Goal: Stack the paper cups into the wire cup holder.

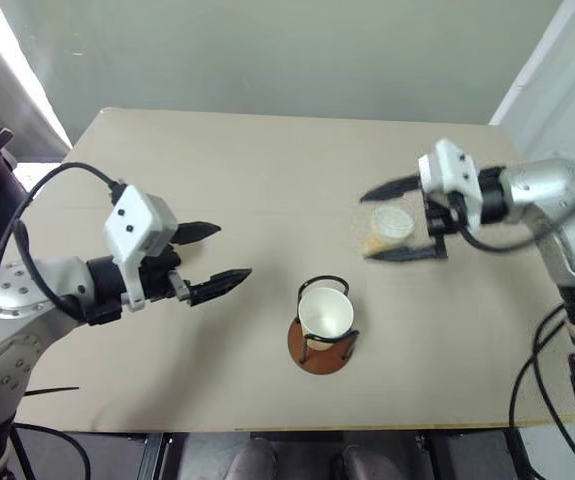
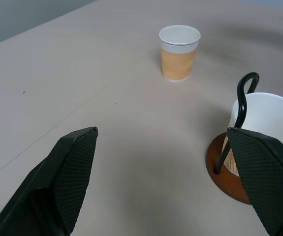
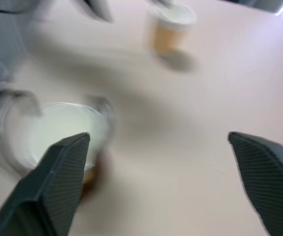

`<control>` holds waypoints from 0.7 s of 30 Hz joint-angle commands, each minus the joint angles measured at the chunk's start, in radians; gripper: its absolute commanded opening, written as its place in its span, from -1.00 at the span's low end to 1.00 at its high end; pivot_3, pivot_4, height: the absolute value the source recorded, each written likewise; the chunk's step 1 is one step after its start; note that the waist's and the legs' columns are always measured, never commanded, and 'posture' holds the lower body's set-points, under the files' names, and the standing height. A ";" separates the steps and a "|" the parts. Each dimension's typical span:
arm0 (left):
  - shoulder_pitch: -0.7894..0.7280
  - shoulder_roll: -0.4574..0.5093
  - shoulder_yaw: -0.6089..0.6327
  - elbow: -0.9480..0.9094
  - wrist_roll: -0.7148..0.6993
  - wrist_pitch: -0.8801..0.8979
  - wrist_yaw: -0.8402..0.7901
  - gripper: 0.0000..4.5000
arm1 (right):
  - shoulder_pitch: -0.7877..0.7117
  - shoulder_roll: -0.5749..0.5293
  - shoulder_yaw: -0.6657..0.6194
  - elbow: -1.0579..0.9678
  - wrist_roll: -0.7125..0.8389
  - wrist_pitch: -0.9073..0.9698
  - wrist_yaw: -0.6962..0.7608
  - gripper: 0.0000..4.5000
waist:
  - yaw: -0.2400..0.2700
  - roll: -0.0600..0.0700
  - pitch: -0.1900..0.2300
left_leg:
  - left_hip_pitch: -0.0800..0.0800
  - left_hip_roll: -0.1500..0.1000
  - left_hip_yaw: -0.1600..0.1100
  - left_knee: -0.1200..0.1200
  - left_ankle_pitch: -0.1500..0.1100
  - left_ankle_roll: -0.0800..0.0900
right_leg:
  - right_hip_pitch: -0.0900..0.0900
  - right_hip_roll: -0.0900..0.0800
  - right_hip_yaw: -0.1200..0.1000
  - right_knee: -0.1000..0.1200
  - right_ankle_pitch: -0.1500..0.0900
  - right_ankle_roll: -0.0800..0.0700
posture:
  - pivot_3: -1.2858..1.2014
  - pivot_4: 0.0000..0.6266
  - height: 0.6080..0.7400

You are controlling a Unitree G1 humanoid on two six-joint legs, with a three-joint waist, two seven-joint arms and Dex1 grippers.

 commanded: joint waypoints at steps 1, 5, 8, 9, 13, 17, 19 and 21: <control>-0.017 0.003 0.008 -0.009 -0.001 -0.021 -0.002 1.00 | -0.034 0.010 0.046 0.193 -0.125 -0.139 0.011 1.00 | 0.002 0.000 0.000 | 0.000 0.000 0.000 0.000 0.000 0.000 | 0.000 0.000 0.000 0.004 0.000 0.000 | 0.03 -0.52 1.00; -0.013 0.004 0.018 -0.016 -0.007 -0.018 0.001 1.00 | -0.048 0.037 0.079 0.336 -0.191 -0.244 0.066 1.00 | 0.003 0.000 0.000 | -0.002 0.000 0.001 0.000 0.000 0.000 | -0.002 0.000 0.000 0.005 0.000 0.000 | 0.03 -0.52 1.00; -0.002 0.006 0.032 -0.026 -0.012 -0.011 0.009 1.00 | -0.055 0.050 0.083 0.393 -0.223 -0.278 0.081 1.00 | 0.003 0.000 0.000 | -0.004 0.000 0.001 -0.001 0.000 -0.001 | -0.004 0.000 0.000 0.005 0.000 0.000 | 0.03 -0.52 1.00; 0.004 0.007 0.037 -0.030 -0.012 -0.008 0.012 1.00 | -0.056 0.053 0.087 0.410 -0.237 -0.288 0.083 1.00 | 0.003 0.000 0.000 | -0.004 0.000 0.001 -0.001 0.000 -0.001 | -0.004 0.000 0.000 0.004 0.000 0.000 | 0.03 -0.52 1.00; 0.011 0.009 0.045 -0.035 -0.014 -0.006 0.020 1.00 | -0.060 0.070 0.107 0.454 -0.292 -0.334 0.079 1.00 | 0.003 0.000 0.000 | -0.004 0.000 0.002 -0.001 0.000 -0.001 | -0.004 0.000 0.000 0.004 0.000 0.000 | 0.03 -0.52 1.00; 0.009 0.010 0.045 -0.035 -0.015 -0.005 0.026 1.00 | -0.064 0.093 0.120 0.510 -0.345 -0.391 0.062 0.84 | 0.004 0.000 0.000 | -0.003 0.000 0.002 -0.001 0.001 -0.002 | -0.004 -0.001 0.000 0.005 0.000 -0.001 | 0.03 -0.52 1.00; 0.009 0.011 0.046 -0.036 -0.015 -0.004 0.032 1.00 | -0.067 0.102 0.117 0.524 -0.358 -0.409 0.063 0.58 | 0.004 0.000 0.000 | -0.003 0.000 0.002 -0.001 0.001 -0.003 | -0.004 -0.001 0.000 0.006 0.001 -0.001 | 0.03 -0.52 1.00; 0.009 0.012 0.048 -0.035 -0.013 -0.003 0.036 1.00 | -0.076 0.108 0.111 0.534 -0.369 -0.425 0.063 0.25 | 0.004 0.000 0.000 | -0.003 0.000 0.002 -0.001 0.002 -0.003 | -0.004 -0.001 0.000 0.006 0.001 -0.002 | 0.03 -0.52 1.00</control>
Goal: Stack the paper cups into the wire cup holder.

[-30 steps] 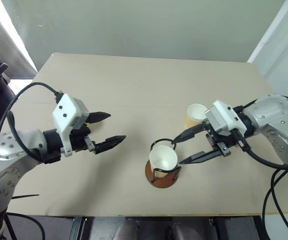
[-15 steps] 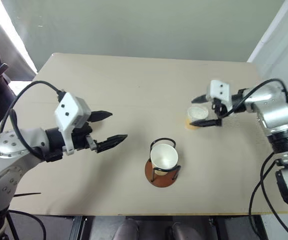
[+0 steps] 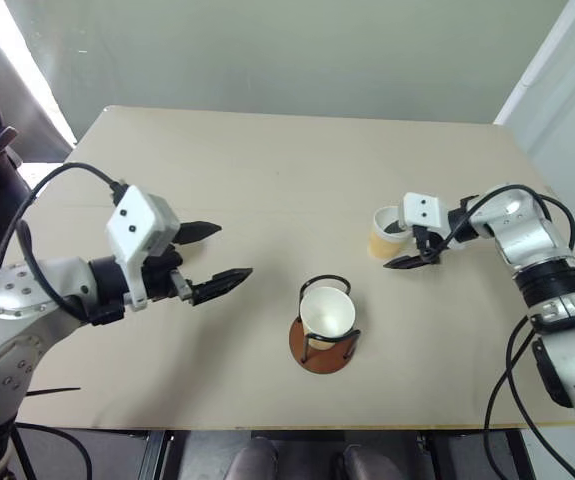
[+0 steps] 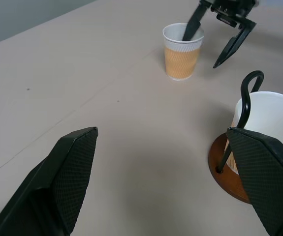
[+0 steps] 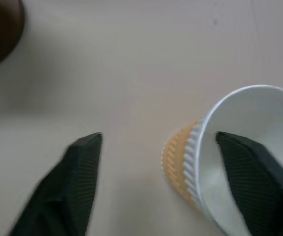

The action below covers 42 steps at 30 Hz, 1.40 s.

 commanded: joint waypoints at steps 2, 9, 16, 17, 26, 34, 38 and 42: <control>-0.004 0.013 0.040 -0.028 -0.009 -0.005 0.010 1.00 | -0.054 -0.001 -0.025 0.008 -0.017 -0.045 -0.004 -0.06 | 0.000 0.000 0.000 | 0.000 0.000 0.000 0.000 0.000 0.000 | 0.000 0.000 0.000 0.000 0.000 0.000 | 0.03 -0.52 1.00; -0.016 0.015 0.031 -0.019 -0.001 -0.011 0.013 1.00 | -0.102 -0.036 -0.090 -0.102 0.085 0.024 0.119 -0.99 | 0.001 0.000 0.000 | -0.001 0.000 0.000 -0.001 0.000 -0.001 | 0.000 0.000 0.000 -0.001 0.000 -0.001 | 0.03 -0.52 1.00; -0.008 0.015 0.017 -0.012 0.008 -0.024 -0.017 1.00 | -0.192 -0.067 -0.218 -0.298 0.310 0.249 0.236 -0.99 | 0.001 0.001 0.001 | -0.002 0.000 0.002 -0.001 0.001 -0.002 | -0.002 0.001 0.000 -0.002 0.000 -0.001 | 0.03 -0.52 1.00; -0.012 0.012 0.013 -0.008 0.011 -0.026 -0.019 1.00 | -0.207 -0.059 -0.240 -0.338 0.359 0.302 0.241 -0.99 | 0.001 0.001 0.001 | -0.002 0.000 0.001 -0.002 0.001 -0.002 | -0.002 0.001 0.000 -0.002 0.000 -0.001 | 0.03 -0.52 1.00; -0.019 0.000 -0.003 -0.006 0.006 -0.032 -0.026 1.00 | -0.013 -0.074 -0.204 -0.823 0.606 0.590 0.250 -0.99 | 0.002 0.001 0.000 | 0.000 0.000 0.000 -0.001 0.003 -0.003 | 0.002 0.002 -0.001 -0.003 0.000 -0.001 | 0.03 -0.52 1.00; -0.018 -0.006 0.018 -0.015 -0.044 -0.025 -0.031 1.00 | 0.003 -0.074 -0.208 -0.905 0.687 0.644 0.232 -0.99 | -0.005 0.001 0.001 | 0.001 0.000 0.001 0.000 0.004 -0.003 | 0.000 0.004 0.000 -0.003 0.000 -0.001 | 0.03 -0.52 1.00; -0.006 0.012 0.033 -0.034 -0.108 -0.020 -0.079 1.00 | 0.028 -0.072 -0.168 -0.922 0.665 0.625 0.228 -0.99 | -0.007 0.001 0.001 | 0.001 0.000 0.000 0.000 0.005 -0.003 | 0.000 0.004 0.000 -0.002 0.000 -0.002 | 0.03 -0.52 1.00; 0.009 0.064 0.073 -0.035 -0.202 -0.006 -0.187 1.00 | 0.039 -0.070 -0.125 -0.893 0.599 0.561 0.228 -0.99 | -0.007 0.001 0.001 | 0.001 0.001 0.000 0.000 0.006 -0.003 | 0.000 0.005 0.000 -0.001 0.000 -0.002 | 0.03 -0.52 1.00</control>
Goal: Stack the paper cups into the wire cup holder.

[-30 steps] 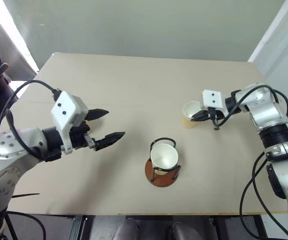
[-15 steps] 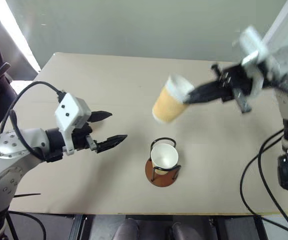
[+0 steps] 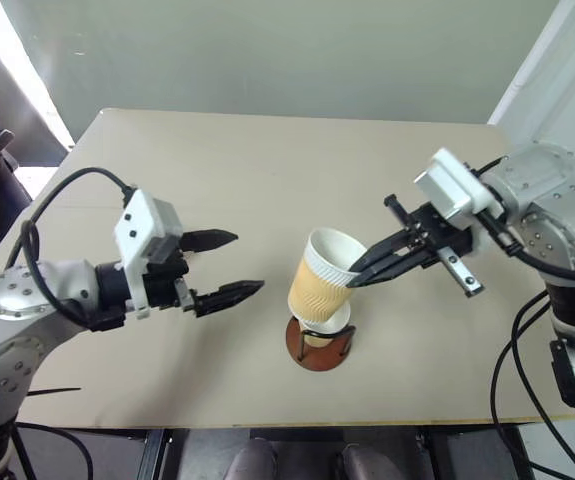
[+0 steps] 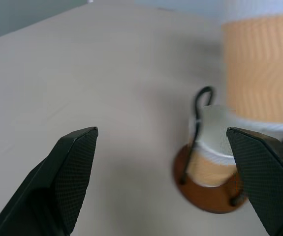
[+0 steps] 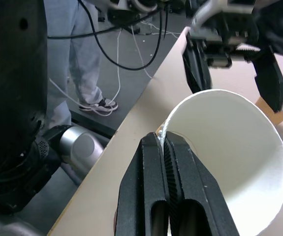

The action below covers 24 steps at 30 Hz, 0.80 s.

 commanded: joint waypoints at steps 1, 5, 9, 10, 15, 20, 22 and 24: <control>0.010 0.057 0.071 -0.037 -0.095 0.008 -0.105 1.00 | -0.001 -0.009 0.022 0.008 -0.057 -0.070 -0.001 -0.99 | 0.000 0.000 0.000 | 0.000 0.000 0.000 0.000 0.000 0.000 | 0.000 0.001 0.000 0.000 0.000 0.000 | 0.03 -0.52 1.00; 0.060 0.139 0.101 -0.044 -0.102 0.016 -0.208 1.00 | 0.008 -0.017 0.053 0.042 -0.118 -0.140 0.016 -0.99 | -0.003 0.000 0.000 | -0.001 0.001 0.002 0.000 0.000 0.000 | 0.001 0.006 0.001 0.001 0.001 -0.002 | 0.03 -0.52 1.00; 0.074 0.182 0.136 -0.030 -0.097 0.013 -0.242 1.00 | 0.020 -0.039 0.071 0.041 -0.121 -0.175 0.027 -0.99 | -0.004 0.000 0.000 | -0.002 0.004 0.006 0.000 0.000 0.000 | 0.001 0.008 0.001 0.001 0.002 -0.002 | 0.03 -0.52 1.00; 0.075 0.185 0.137 -0.031 -0.094 0.011 -0.241 1.00 | 0.022 -0.045 0.074 0.038 -0.117 -0.179 0.028 -0.99 | -0.004 0.000 0.000 | -0.002 0.005 0.006 -0.001 0.000 0.000 | 0.001 0.008 0.001 0.000 0.002 -0.002 | 0.03 -0.52 1.00; 0.065 0.181 0.121 -0.045 -0.098 0.009 -0.216 1.00 | 0.040 -0.053 0.089 0.014 -0.122 -0.195 0.028 -0.99 | -0.008 0.000 0.000 | -0.001 0.007 0.007 0.000 0.000 0.000 | 0.001 0.008 0.002 -0.001 0.002 -0.002 | 0.03 -0.52 1.00; 0.064 0.180 0.118 -0.051 -0.104 0.009 -0.201 1.00 | 0.041 -0.034 0.102 0.015 -0.168 -0.221 0.016 -0.99 | -0.017 0.000 0.000 | 0.000 0.008 0.006 0.000 0.000 0.000 | 0.000 0.009 0.002 -0.002 0.002 -0.002 | 0.03 -0.52 1.00; 0.064 0.180 0.120 -0.052 -0.105 0.009 -0.198 1.00 | 0.041 -0.030 0.105 0.013 -0.174 -0.223 0.015 -0.99 | -0.018 0.000 0.000 | 0.000 0.008 0.006 0.000 0.000 0.000 | 0.000 0.009 0.003 -0.002 0.002 -0.002 | 0.03 -0.52 1.00; 0.065 0.179 0.122 -0.052 -0.106 0.009 -0.196 1.00 | 0.039 -0.027 0.109 0.010 -0.179 -0.223 0.013 -0.92 | -0.019 0.000 0.000 | 0.000 0.009 0.006 0.000 0.000 0.000 | 0.000 0.009 0.003 -0.002 0.002 -0.002 | 0.03 -0.52 1.00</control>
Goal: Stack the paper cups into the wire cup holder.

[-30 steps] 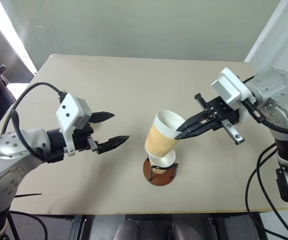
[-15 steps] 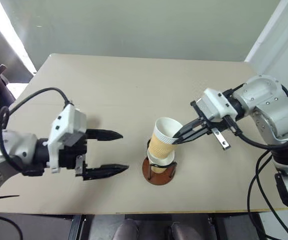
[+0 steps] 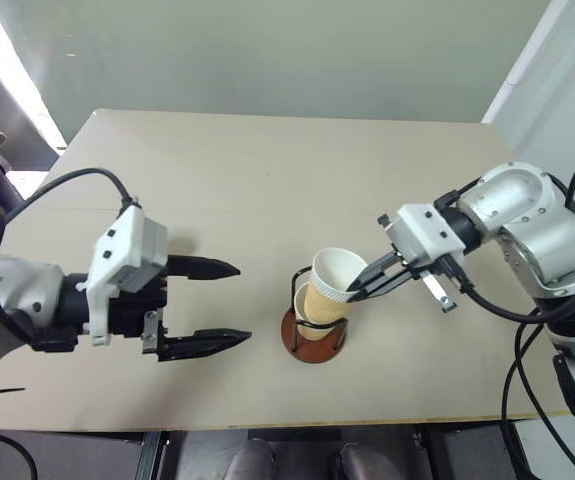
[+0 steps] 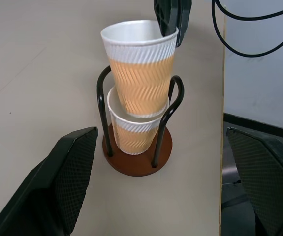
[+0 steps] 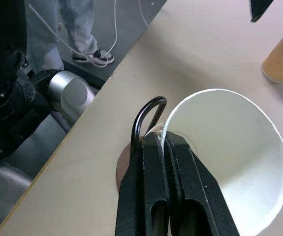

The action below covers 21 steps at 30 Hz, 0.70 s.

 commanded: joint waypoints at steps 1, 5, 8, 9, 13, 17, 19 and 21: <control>-0.011 0.006 0.020 -0.016 -0.015 -0.009 0.005 1.00 | -0.009 0.003 -0.009 -0.029 -0.011 -0.012 -0.007 -0.82 | 0.000 0.000 0.000 | 0.000 0.000 0.000 0.000 0.000 0.000 | 0.000 0.000 0.000 0.000 0.000 0.000 | 0.03 -0.52 1.00; -0.011 0.009 0.019 -0.011 -0.008 -0.012 0.007 1.00 | -0.013 0.010 -0.010 -0.024 -0.020 -0.013 -0.010 -0.25 | 0.000 0.000 0.000 | 0.000 0.000 0.000 0.000 0.000 0.000 | 0.000 0.000 0.000 0.000 0.000 0.000 | 0.03 -0.52 1.00; -0.011 0.009 0.018 -0.005 0.000 -0.015 0.010 1.00 | -0.029 0.016 -0.025 -0.007 -0.023 -0.009 -0.019 0.22 | -0.001 0.000 0.000 | 0.000 0.000 -0.001 0.000 0.000 0.000 | 0.000 0.000 0.000 0.000 0.000 0.000 | 0.03 -0.52 1.00; -0.010 0.008 0.018 -0.003 0.004 -0.016 0.011 1.00 | -0.033 0.016 -0.030 0.000 -0.025 -0.009 -0.023 0.36 | -0.001 0.000 0.000 | 0.000 0.000 -0.001 0.000 0.000 0.000 | 0.000 0.000 0.001 0.000 0.000 0.000 | 0.03 -0.52 1.00; -0.026 0.016 0.004 0.069 0.146 -0.063 0.072 1.00 | -0.068 0.000 -0.146 0.127 0.047 0.063 -0.054 0.99 | 0.000 0.000 0.000 | 0.000 0.000 -0.003 0.000 0.000 0.000 | 0.000 0.000 0.001 0.000 0.000 0.000 | 0.03 -0.52 1.00; -0.044 0.052 -0.017 0.203 0.349 -0.147 0.116 1.00 | -0.105 0.006 -0.280 0.342 0.129 0.149 -0.099 0.99 | 0.003 0.000 0.000 | 0.000 0.001 -0.008 0.000 0.001 0.000 | -0.002 -0.001 0.000 0.000 0.001 -0.002 | 0.03 -0.52 1.00; -0.047 0.070 -0.024 0.273 0.426 -0.192 0.114 1.00 | -0.124 0.017 -0.340 0.471 0.144 0.162 -0.129 0.99 | 0.003 0.000 0.000 | 0.000 0.002 -0.008 -0.001 0.001 -0.001 | -0.003 -0.001 0.000 0.000 0.002 -0.003 | 0.03 -0.52 1.00; -0.033 0.093 -0.039 0.341 0.513 -0.249 0.102 1.00 | -0.121 0.014 -0.383 0.558 0.167 0.176 -0.116 0.99 | 0.004 0.000 0.000 | 0.000 0.002 -0.008 -0.002 0.001 -0.001 | -0.004 -0.001 0.000 0.000 0.003 -0.004 | 0.03 -0.52 1.00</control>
